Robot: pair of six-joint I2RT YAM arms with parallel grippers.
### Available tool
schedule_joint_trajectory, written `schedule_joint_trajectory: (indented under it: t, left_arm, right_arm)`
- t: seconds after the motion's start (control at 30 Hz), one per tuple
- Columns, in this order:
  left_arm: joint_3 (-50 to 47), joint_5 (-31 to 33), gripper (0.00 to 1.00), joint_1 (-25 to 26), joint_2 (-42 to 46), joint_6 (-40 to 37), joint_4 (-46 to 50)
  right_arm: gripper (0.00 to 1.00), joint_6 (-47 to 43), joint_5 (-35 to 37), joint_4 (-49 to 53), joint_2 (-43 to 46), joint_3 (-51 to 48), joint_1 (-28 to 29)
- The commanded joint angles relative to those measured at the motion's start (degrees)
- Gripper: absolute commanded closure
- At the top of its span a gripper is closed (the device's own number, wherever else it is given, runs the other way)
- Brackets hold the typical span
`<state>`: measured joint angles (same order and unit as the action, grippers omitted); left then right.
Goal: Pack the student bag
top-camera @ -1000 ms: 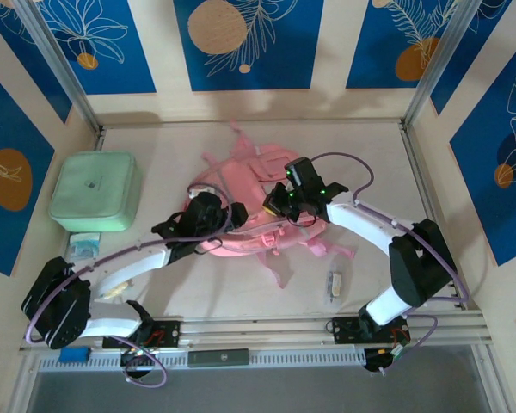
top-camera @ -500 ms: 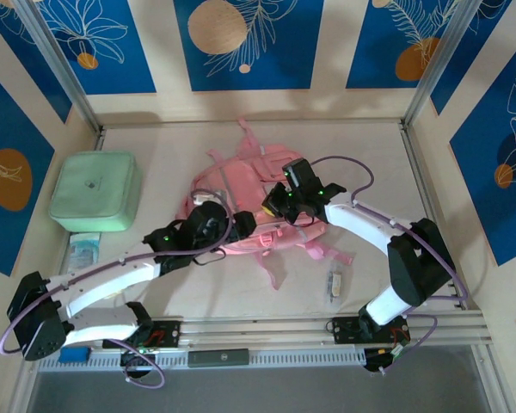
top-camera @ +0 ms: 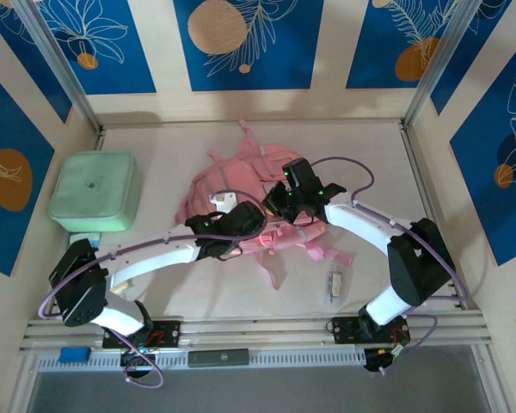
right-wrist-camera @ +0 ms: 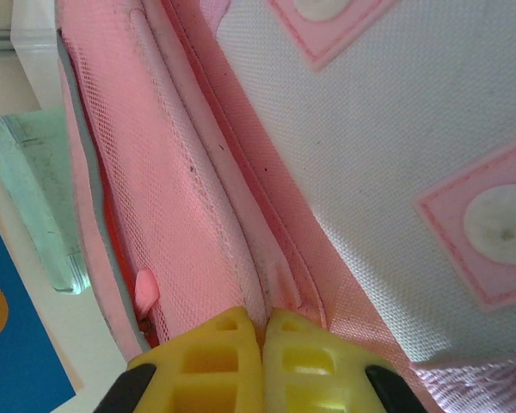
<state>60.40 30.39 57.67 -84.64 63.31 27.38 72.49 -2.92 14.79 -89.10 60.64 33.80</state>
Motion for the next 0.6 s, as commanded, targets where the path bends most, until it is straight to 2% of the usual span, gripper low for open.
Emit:
schedule_joint_trajectory:
  t: [0.0,0.13,0.27,0.37,0.47,0.57]
  left_arm:
    - [1.7,4.8,0.23,0.3,-1.6,1.0,3.3]
    - [3.5,4.1,0.21,0.3,-4.5,0.7,4.8]
    - [4.8,4.9,0.11,-0.3,-7.0,2.1,6.9]
    - [5.7,8.0,0.09,-0.5,-6.9,2.3,7.7]
    - [6.2,11.3,0.09,-1.2,-6.4,3.1,11.2]
    - [5.1,12.1,0.14,-1.9,-4.8,3.2,13.8]
  right_arm:
    - [1.00,1.0,-1.6,-3.0,-0.1,0.7,0.3]
    - [1.00,0.8,-2.2,-3.1,-0.5,1.3,0.1]
    - [1.00,0.1,-1.1,-2.4,-0.4,1.8,0.2]
    - [1.00,0.0,-1.1,-2.2,-0.2,1.5,0.3]
    - [1.00,-0.2,-1.0,-2.4,-0.2,1.4,0.1]
    - [1.00,-0.5,-1.2,-2.1,-0.2,1.7,-0.3]
